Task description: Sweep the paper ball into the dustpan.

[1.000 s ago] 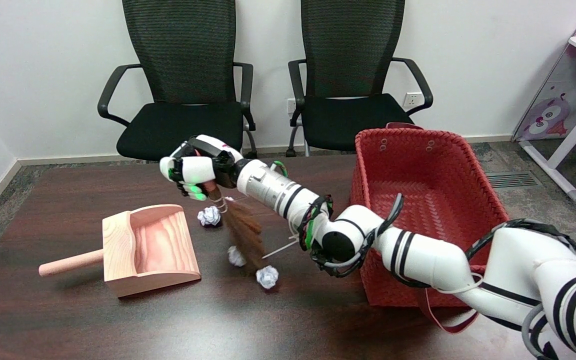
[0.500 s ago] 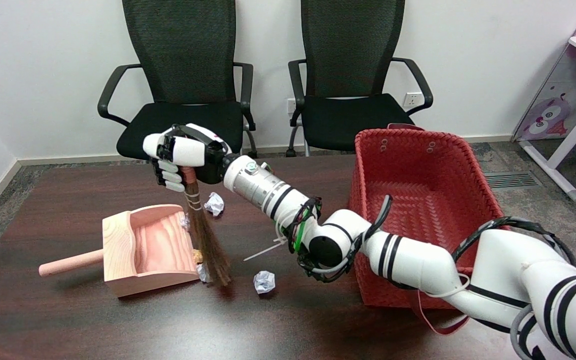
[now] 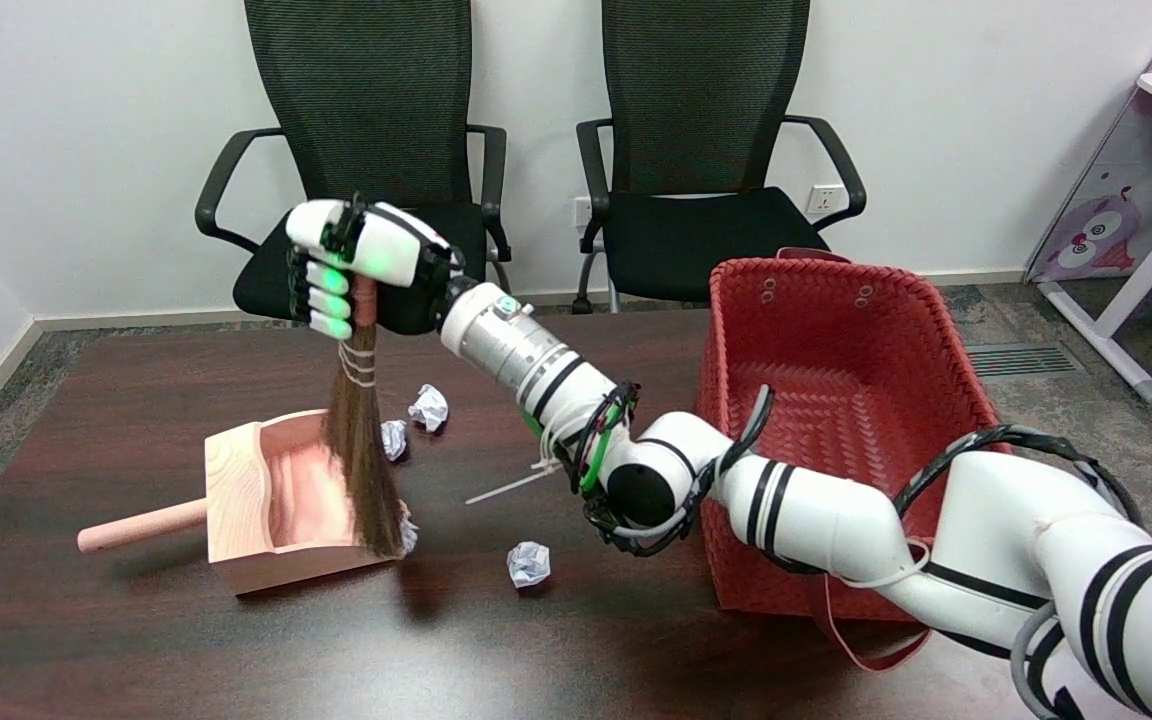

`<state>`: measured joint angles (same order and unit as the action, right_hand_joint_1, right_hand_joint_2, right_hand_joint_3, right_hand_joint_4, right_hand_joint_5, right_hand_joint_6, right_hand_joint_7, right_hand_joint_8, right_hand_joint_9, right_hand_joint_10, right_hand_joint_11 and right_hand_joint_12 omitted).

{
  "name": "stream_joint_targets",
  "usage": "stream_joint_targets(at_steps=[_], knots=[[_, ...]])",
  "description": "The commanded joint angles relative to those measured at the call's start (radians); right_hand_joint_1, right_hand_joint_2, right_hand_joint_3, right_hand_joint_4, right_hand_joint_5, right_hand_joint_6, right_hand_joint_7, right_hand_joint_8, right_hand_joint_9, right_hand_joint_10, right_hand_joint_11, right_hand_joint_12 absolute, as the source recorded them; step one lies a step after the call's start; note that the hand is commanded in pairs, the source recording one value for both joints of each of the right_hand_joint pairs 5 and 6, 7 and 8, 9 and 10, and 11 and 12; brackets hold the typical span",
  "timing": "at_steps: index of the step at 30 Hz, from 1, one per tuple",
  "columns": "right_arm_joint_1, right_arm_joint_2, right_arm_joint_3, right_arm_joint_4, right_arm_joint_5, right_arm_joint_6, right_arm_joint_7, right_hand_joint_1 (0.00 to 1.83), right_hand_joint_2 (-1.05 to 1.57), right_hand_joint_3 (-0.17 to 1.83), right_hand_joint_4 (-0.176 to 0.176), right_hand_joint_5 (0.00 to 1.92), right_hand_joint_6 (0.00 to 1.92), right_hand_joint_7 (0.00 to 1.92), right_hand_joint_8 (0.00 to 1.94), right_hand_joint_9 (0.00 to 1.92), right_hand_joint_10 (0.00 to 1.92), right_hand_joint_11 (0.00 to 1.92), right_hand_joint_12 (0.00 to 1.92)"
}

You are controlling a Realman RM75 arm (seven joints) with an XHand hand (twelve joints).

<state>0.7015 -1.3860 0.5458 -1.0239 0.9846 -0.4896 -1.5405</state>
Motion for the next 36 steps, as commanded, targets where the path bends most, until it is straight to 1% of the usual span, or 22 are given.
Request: stream_joint_targets(at_steps=[1, 4, 8, 9, 12, 18, 23, 29, 32, 36], knots=[[0.062, 0.003, -0.003, -0.006, 0.000, -0.131, 0.253, 0.84, 0.53, 1.47, 0.005, 1.92, 1.92, 1.92, 1.92, 1.92, 1.92, 1.92, 1.92], [0.063, 0.043, 0.012, -0.037, -0.001, -0.124, 0.220, 0.84, 0.53, 1.46, 0.004, 1.92, 1.92, 1.92, 1.92, 1.92, 1.92, 1.92, 1.92], [0.100, 0.103, 0.004, -0.063, -0.016, -0.112, 0.063, 0.84, 0.60, 1.38, 0.004, 1.92, 1.92, 1.92, 1.92, 1.92, 1.92, 1.92, 1.92], [0.115, 0.120, 0.001, -0.064, -0.038, -0.099, 0.018, 0.84, 0.62, 1.37, 0.004, 1.92, 1.92, 1.92, 1.92, 1.92, 1.92, 1.92, 1.92], [0.147, 0.159, 0.000, -0.055, -0.133, -0.066, -0.047, 0.84, 0.67, 1.35, 0.005, 1.92, 1.92, 1.92, 1.92, 1.92, 1.92, 1.92, 1.92], [0.158, 0.215, 0.005, -0.032, -0.267, -0.018, -0.136, 0.83, 0.79, 1.37, 0.014, 1.92, 1.92, 1.92, 1.92, 1.92, 1.92, 1.92, 1.92], [0.165, 0.224, 0.001, 0.038, -0.306, 0.010, -0.193, 0.84, 0.86, 1.39, 0.017, 1.92, 1.92, 1.92, 1.92, 1.92, 1.92, 1.92, 1.92], [0.211, 0.220, -0.004, 0.136, -0.450, 0.072, -0.205, 0.85, 0.90, 1.38, 0.017, 1.92, 1.92, 1.92, 1.92, 1.92, 1.92, 1.92, 1.92], [0.221, 0.233, -0.011, 0.145, -0.500, 0.124, -0.205, 0.86, 0.92, 1.37, 0.017, 1.92, 1.92, 1.92, 1.92, 1.92, 1.92, 1.92, 1.92], [0.216, 0.245, -0.012, 0.139, -0.527, 0.189, -0.207, 0.86, 0.95, 1.34, 0.018, 1.92, 1.92, 1.92, 1.92, 1.92, 1.92, 1.92, 1.92]])
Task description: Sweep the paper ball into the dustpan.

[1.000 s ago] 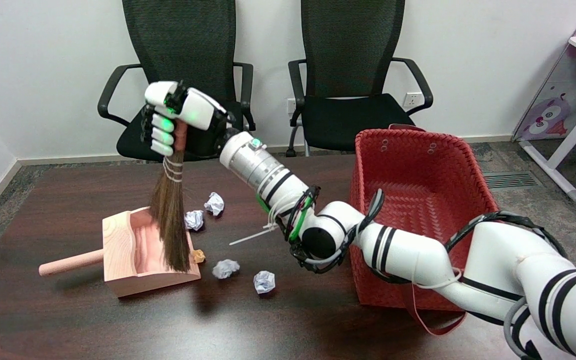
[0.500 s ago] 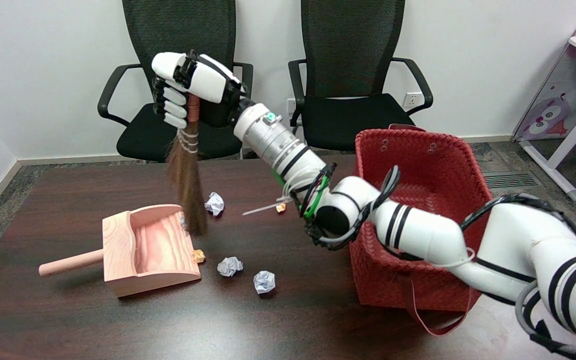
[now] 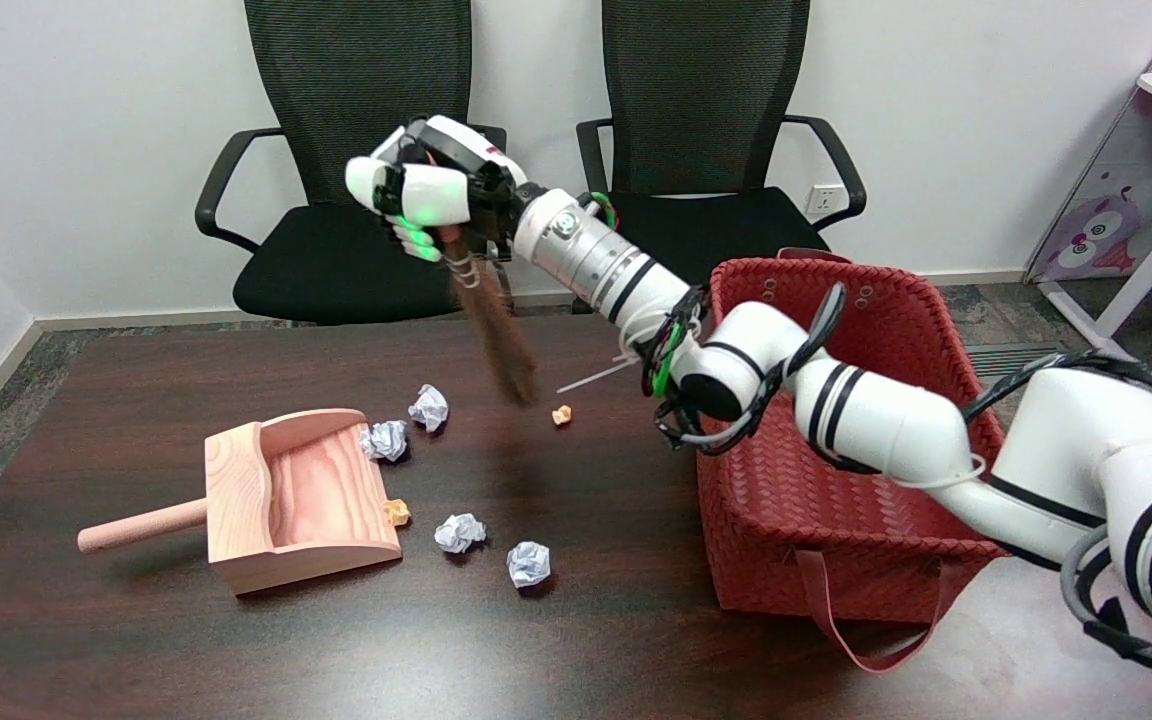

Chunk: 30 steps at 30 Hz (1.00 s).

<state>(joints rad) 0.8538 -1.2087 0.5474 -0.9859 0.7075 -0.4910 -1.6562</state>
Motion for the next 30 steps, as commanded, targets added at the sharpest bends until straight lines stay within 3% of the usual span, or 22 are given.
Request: stream_joint_targets(at_steps=[1, 9, 15, 17, 25, 30], knots=[[0.062, 0.068, -0.014, 0.101, -0.250, 0.204, -0.091, 0.86, 0.96, 1.34, 0.018, 1.92, 1.92, 1.92, 1.92, 1.92, 1.92, 1.92, 1.92], [0.025, 0.040, -0.032, 0.159, -0.245, 0.235, -0.091, 0.88, 1.11, 1.21, 0.019, 1.92, 1.92, 1.92, 1.92, 1.92, 1.92, 1.92, 1.92], [0.020, -0.031, -0.061, 0.282, -0.250, 0.176, -0.085, 0.91, 1.18, 1.31, 0.002, 1.92, 1.92, 1.92, 1.92, 1.92, 1.92, 1.92, 1.92], [0.015, -0.055, -0.068, 0.320, -0.247, 0.145, -0.082, 0.89, 1.17, 1.37, 0.013, 1.92, 1.92, 1.92, 1.92, 1.92, 1.92, 1.92, 1.92], [-0.019, -0.112, -0.069, 0.318, -0.243, 0.115, -0.074, 0.89, 1.15, 1.47, 0.011, 1.92, 1.92, 1.92, 1.92, 1.92, 1.92, 1.92, 1.92], [-0.039, -0.130, -0.068, 0.311, -0.243, 0.107, 0.013, 0.91, 1.17, 1.51, 0.001, 1.92, 1.92, 1.92, 1.92, 1.92, 1.92, 1.92, 1.92]])
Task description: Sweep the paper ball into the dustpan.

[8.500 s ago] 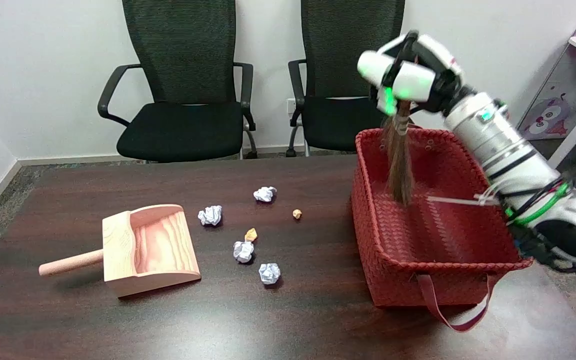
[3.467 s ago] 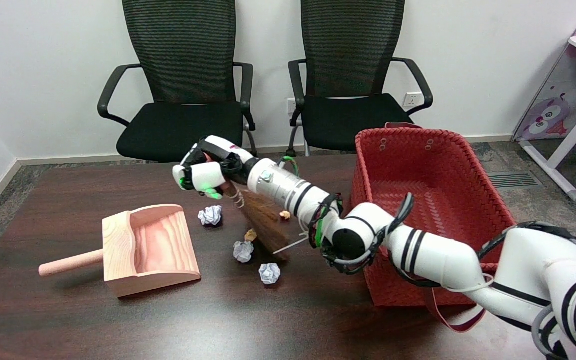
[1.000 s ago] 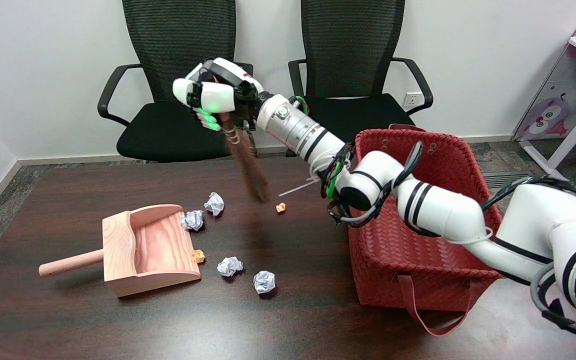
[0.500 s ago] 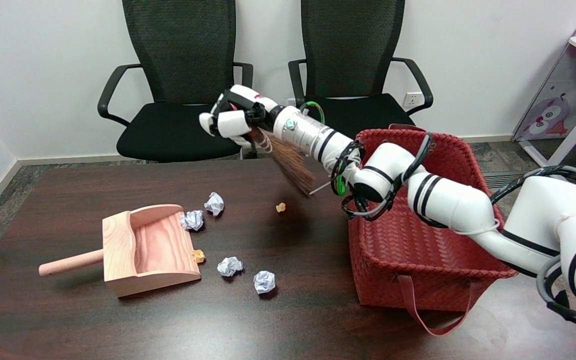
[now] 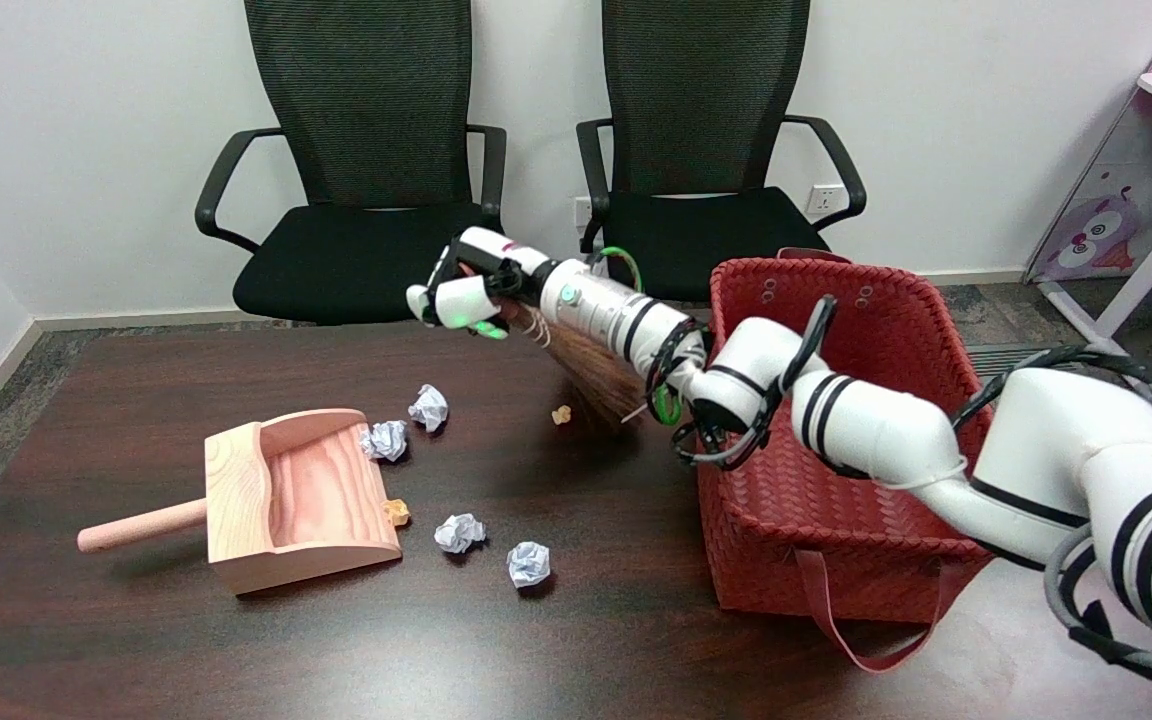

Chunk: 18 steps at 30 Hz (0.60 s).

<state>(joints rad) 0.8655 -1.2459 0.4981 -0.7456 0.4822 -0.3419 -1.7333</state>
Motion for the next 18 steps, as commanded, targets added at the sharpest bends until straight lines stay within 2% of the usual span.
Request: stream_joint_targets(at_steps=[1, 8, 13, 18], knots=[[-0.054, -0.098, -0.020, 0.068, -0.021, -0.046, 0.109, 0.91, 1.17, 1.53, 0.001, 1.92, 1.92, 1.92, 1.92, 1.92, 1.92, 1.92, 1.92], [-0.074, -0.125, -0.021, 0.051, -0.020, -0.071, 0.224, 0.91, 1.16, 1.63, 0.002, 1.92, 1.92, 1.92, 1.92, 1.92, 1.92, 1.92, 1.92], [-0.086, -0.134, -0.021, 0.048, -0.016, -0.080, 0.420, 0.89, 1.11, 1.72, 0.005, 1.92, 1.92, 1.92, 1.92, 1.92, 1.92, 1.92, 1.92], [-0.085, -0.141, -0.021, 0.046, -0.016, -0.091, 0.562, 0.89, 1.09, 1.72, 0.005, 1.92, 1.92, 1.92, 1.92, 1.92, 1.92, 1.92, 1.92]])
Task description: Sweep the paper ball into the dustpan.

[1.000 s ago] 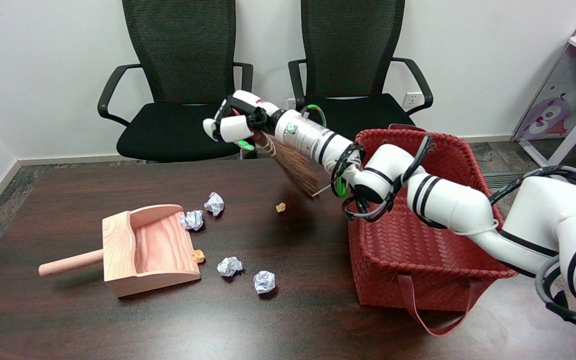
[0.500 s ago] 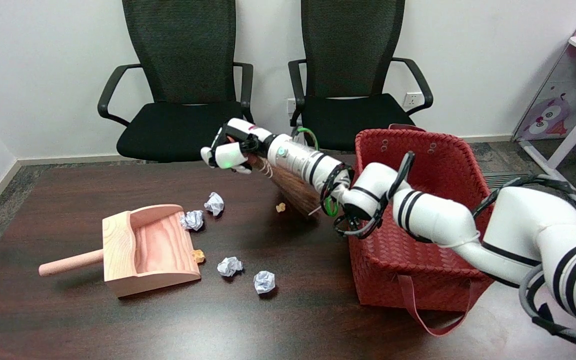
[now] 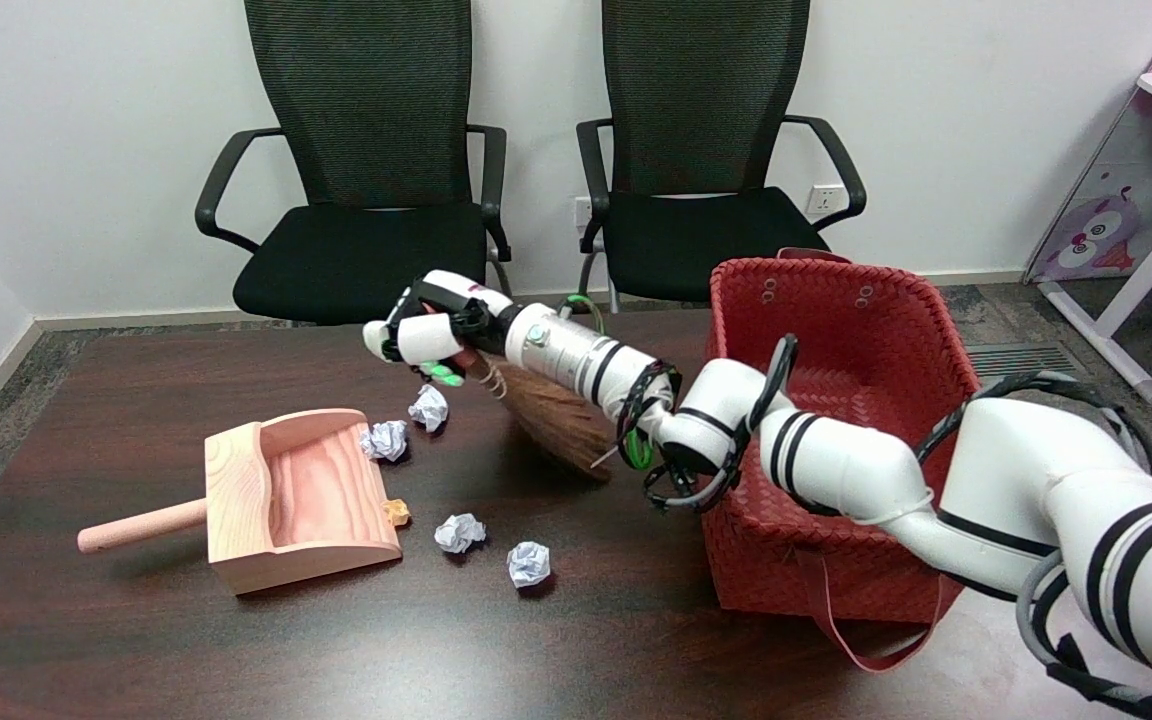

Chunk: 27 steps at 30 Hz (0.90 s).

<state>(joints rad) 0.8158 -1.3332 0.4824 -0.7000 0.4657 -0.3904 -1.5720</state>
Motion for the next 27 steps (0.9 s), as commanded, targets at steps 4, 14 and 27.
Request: stream_joint_targets(at_steps=[4, 14, 27], knots=[[-0.027, -0.058, -0.004, -0.001, 0.001, -0.060, 0.446, 0.89, 1.08, 1.70, 0.004, 1.92, 1.92, 1.92, 1.92, 1.92, 1.92, 1.92, 1.92], [-0.008, -0.077, 0.021, 0.017, 0.001, -0.097, 0.550, 0.88, 1.12, 1.62, 0.003, 1.92, 1.92, 1.92, 1.92, 1.92, 1.92, 1.92, 1.92], [0.005, -0.106, 0.024, 0.072, 0.155, -0.173, 0.607, 0.87, 1.10, 1.61, 0.002, 1.92, 1.92, 1.92, 1.92, 1.92, 1.92, 1.92, 1.92]])
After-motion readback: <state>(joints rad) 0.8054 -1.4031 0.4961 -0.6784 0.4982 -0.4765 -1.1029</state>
